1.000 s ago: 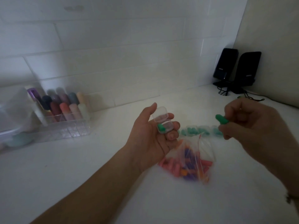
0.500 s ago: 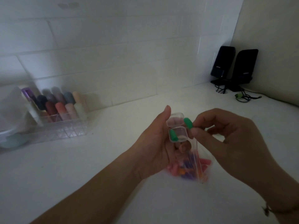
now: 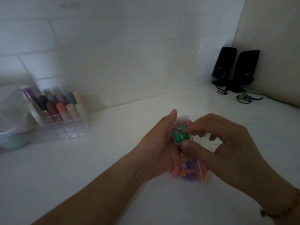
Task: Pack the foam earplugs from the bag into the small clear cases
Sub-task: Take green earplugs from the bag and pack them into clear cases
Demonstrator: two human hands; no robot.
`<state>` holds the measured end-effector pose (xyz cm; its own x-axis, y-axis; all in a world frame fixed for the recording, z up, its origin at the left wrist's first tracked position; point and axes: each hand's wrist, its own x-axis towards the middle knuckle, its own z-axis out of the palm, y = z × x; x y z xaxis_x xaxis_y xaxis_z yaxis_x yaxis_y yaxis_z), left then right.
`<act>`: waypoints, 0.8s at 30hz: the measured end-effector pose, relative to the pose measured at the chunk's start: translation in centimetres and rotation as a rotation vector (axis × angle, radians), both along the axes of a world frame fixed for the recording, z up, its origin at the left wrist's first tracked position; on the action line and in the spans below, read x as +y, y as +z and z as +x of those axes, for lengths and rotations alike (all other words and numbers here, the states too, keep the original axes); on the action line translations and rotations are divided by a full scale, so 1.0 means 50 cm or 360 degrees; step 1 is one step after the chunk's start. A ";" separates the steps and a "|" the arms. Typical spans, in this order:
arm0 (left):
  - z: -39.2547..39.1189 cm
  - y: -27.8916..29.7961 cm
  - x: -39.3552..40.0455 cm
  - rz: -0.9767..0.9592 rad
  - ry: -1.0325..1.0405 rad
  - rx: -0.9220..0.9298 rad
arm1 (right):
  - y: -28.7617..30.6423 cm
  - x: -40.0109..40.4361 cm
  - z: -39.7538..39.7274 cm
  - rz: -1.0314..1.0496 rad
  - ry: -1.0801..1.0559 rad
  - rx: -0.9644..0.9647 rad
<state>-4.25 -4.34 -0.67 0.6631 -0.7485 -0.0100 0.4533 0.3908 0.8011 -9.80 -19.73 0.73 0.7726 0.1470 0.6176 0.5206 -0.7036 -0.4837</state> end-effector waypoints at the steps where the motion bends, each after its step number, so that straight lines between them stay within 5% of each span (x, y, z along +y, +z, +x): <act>1: 0.001 0.001 0.001 0.0006 0.0018 0.0010 | 0.003 0.000 0.000 0.0038 -0.0026 -0.0001; 8: 0.004 0.008 0.013 -0.0066 0.0192 0.0073 | 0.009 -0.012 0.008 0.0318 -0.0254 0.0062; 16: 0.005 0.009 0.017 -0.0030 0.0241 0.0032 | 0.010 -0.005 0.006 0.0379 -0.0102 0.0287; 24: 0.003 0.002 0.012 0.0269 0.0680 -0.0658 | 0.017 0.001 0.003 0.0433 -0.0063 0.0291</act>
<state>-4.10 -3.74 -0.59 0.8781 -0.4265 0.2166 -0.0765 0.3218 0.9437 -9.64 -19.68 1.59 0.8762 -0.0367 0.4805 0.3824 -0.5539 -0.7396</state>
